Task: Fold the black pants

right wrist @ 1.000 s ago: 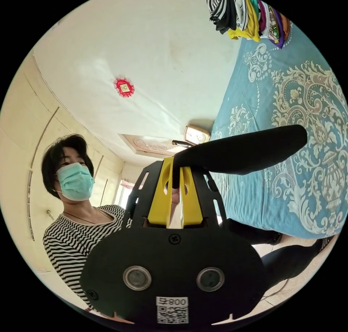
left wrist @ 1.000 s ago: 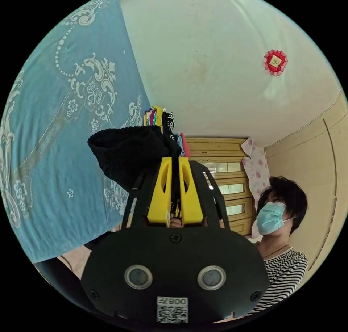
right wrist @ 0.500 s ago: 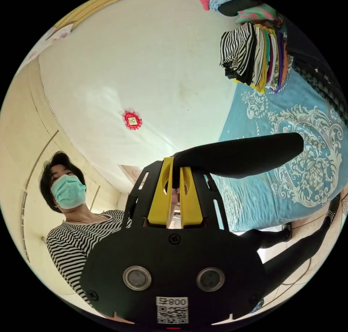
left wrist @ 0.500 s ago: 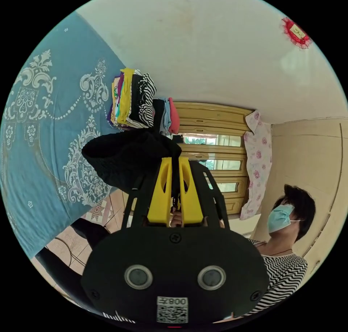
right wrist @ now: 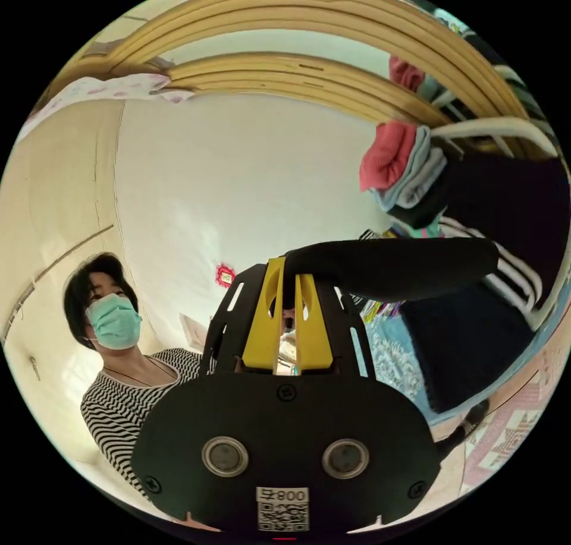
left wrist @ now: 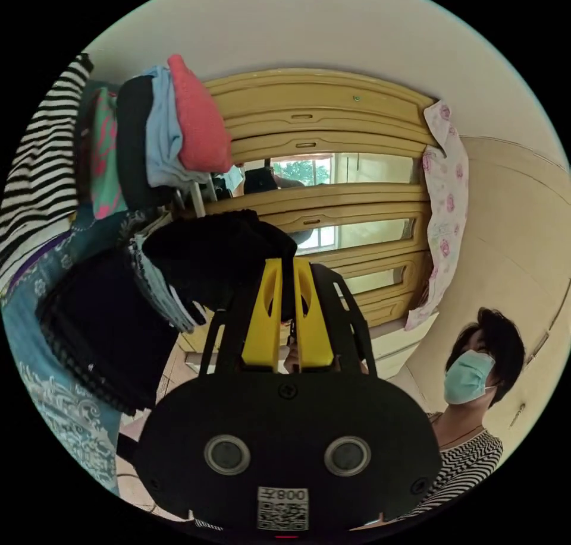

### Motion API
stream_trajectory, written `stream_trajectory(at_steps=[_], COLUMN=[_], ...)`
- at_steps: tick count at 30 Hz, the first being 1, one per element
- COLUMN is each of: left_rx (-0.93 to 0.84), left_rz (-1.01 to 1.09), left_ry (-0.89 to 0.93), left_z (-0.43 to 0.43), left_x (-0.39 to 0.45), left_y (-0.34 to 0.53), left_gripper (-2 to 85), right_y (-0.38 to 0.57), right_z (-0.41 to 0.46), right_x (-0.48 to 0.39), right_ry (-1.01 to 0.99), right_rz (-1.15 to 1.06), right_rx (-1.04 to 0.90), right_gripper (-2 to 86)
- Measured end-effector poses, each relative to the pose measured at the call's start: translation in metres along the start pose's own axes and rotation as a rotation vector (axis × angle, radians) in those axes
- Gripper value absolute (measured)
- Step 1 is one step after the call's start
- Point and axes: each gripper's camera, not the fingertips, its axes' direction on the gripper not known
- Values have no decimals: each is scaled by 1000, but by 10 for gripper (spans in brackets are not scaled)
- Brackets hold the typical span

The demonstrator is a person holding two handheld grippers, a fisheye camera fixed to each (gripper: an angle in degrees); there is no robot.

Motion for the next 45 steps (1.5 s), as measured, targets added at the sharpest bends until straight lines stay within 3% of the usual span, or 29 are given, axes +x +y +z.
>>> stream_trajectory(at_steps=[5,11,15,25,32,34,38,45], left_rx=[-90,-225,-205,-172,-386,-453,-462,-465], left_rz=[17,-247,-228,-37,198,196,181,190], left_ry=[-24,-321,-238,-331,-567,-706,-716,-741], left_z=[108,163,170,190,287,307,317,324], left_x=[-31,-136,-123,-8,54,50,61,88], left_y=[-98,-134,-157,-215,-258,-261,-270,-276], left_gripper=[33,34,33,9,2,2,1,0], right_y=[-81,-81,-68,-87,-108,-125,-133,-120], right_z=[-75,-121,-130,-167,-182,-169,-148,-174], right_x=[54,213,267,281,254,251,258,236], right_ry=[93,288,245,268,438,484,681,640], right_rz=[-1,378,493,521,435,388,396,355], right_rx=[54,37,24,94,174,107,-73,105], right_gripper=[4,8,14,22,15,12,6,1])
